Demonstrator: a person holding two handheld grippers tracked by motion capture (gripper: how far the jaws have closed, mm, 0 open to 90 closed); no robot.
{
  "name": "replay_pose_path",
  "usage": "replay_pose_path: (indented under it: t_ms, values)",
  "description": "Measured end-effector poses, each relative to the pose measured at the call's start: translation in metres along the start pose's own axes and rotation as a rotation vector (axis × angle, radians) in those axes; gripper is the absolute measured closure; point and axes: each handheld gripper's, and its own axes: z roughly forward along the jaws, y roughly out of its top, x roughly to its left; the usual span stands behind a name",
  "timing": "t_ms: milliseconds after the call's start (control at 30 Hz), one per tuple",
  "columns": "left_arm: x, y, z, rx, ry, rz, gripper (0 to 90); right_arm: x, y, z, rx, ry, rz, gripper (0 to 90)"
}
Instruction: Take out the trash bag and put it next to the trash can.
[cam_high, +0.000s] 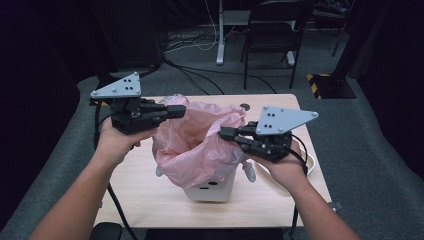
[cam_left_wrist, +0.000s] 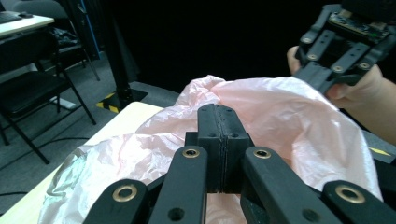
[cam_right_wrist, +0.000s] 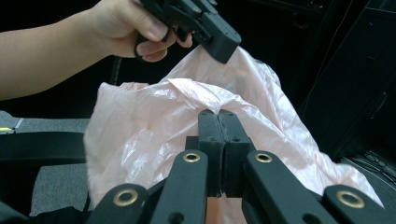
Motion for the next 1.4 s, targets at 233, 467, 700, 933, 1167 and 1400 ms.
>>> replay_pose_path:
  t_ms: [233,467,700,933,1167,1400]
  values:
    - [0.002,-0.003,0.005,-0.003,-0.027,-0.016,89.4,-0.012,0.0,0.017,-0.003,0.007,0.013,89.0]
    - [0.004,-0.007,0.012,-0.011,-0.057,-0.037,89.4,-0.018,-0.001,0.025,0.008,0.017,0.028,89.0]
    - [0.003,-0.006,0.014,-0.016,-0.067,-0.048,89.4,-0.022,-0.002,0.031,0.017,0.023,0.029,89.1]
    - [0.003,-0.007,0.016,-0.017,-0.079,-0.05,89.4,-0.025,-0.003,0.039,0.037,0.029,0.027,89.2]
    - [0.004,-0.008,0.017,-0.017,-0.092,-0.059,89.3,-0.029,-0.004,0.047,0.055,0.032,0.026,89.3]
    - [0.01,-0.015,0.022,-0.024,-0.149,-0.103,88.9,-0.031,-0.006,0.056,0.08,0.03,0.021,89.3]
